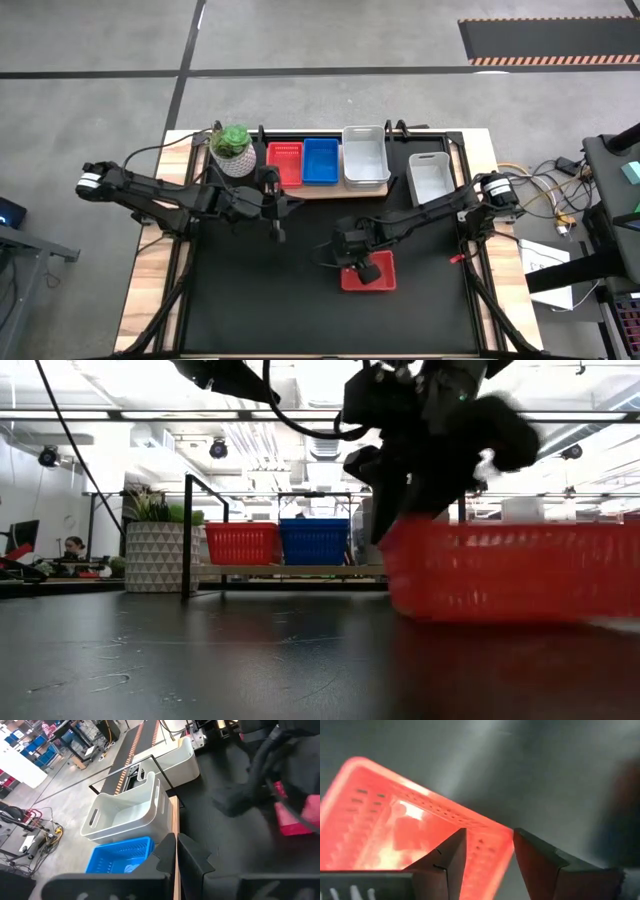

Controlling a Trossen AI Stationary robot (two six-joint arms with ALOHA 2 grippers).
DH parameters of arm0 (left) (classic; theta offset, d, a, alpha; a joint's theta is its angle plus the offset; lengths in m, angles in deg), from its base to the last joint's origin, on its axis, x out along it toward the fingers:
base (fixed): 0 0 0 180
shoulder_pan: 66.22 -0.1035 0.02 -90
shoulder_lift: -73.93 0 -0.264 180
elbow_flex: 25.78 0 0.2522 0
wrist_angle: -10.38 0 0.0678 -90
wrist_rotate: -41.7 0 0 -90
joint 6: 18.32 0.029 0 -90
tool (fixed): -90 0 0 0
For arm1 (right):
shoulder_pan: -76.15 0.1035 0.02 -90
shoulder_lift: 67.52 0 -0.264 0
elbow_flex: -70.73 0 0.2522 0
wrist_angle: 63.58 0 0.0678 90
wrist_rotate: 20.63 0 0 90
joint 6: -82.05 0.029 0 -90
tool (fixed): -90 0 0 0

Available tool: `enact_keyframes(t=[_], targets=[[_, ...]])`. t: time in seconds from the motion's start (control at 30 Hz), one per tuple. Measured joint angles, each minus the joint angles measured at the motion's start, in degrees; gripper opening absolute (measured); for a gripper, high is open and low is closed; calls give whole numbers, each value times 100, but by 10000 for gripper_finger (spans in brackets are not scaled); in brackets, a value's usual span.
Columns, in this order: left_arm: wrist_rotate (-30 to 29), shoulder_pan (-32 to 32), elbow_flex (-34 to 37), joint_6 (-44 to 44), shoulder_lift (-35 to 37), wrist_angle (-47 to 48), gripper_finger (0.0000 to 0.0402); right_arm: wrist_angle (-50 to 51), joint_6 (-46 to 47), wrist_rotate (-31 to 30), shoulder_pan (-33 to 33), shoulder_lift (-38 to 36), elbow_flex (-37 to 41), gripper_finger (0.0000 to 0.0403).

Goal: Stack baskets on shelf by color
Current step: Stack the red basket on top of the red basket on the shelf

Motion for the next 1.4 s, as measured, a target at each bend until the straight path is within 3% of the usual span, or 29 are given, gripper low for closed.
enact_keyframes(t=[0.1, 0.6, 0.7, 0.83, 0.93, 1.03, 1.13, 1.4], targets=[[0, 0, 4, -1, 0, -2, 1, 33, -15, -476, -38, -9, 0, 143], [2, 0, 4, -12, -1, -64, 1, -359, 44, -383, -184, 122, 9, 89], [4, 0, 4, -8, -4, -124, 1, -513, 427, -1026, -250, 152, 11, 72], [2, 0, 4, -1, -4, -146, 1, -489, 1058, -2858, -350, 103, 10, 53], [0, 0, 4, -37, -4, -144, 1, -495, 1349, -3185, -417, -62, 11, 44], [0, 0, 4, -325, -4, -142, 1, -384, 1445, -3117, -420, -288, 2, 44], [0, 0, 4, -724, -4, -128, 1, -90, 1357, -2679, -420, -567, 13, 48], [7, 37, 59, -1762, -42, -225, 1, 58, 1185, -218, -400, -1566, 487, 62]])
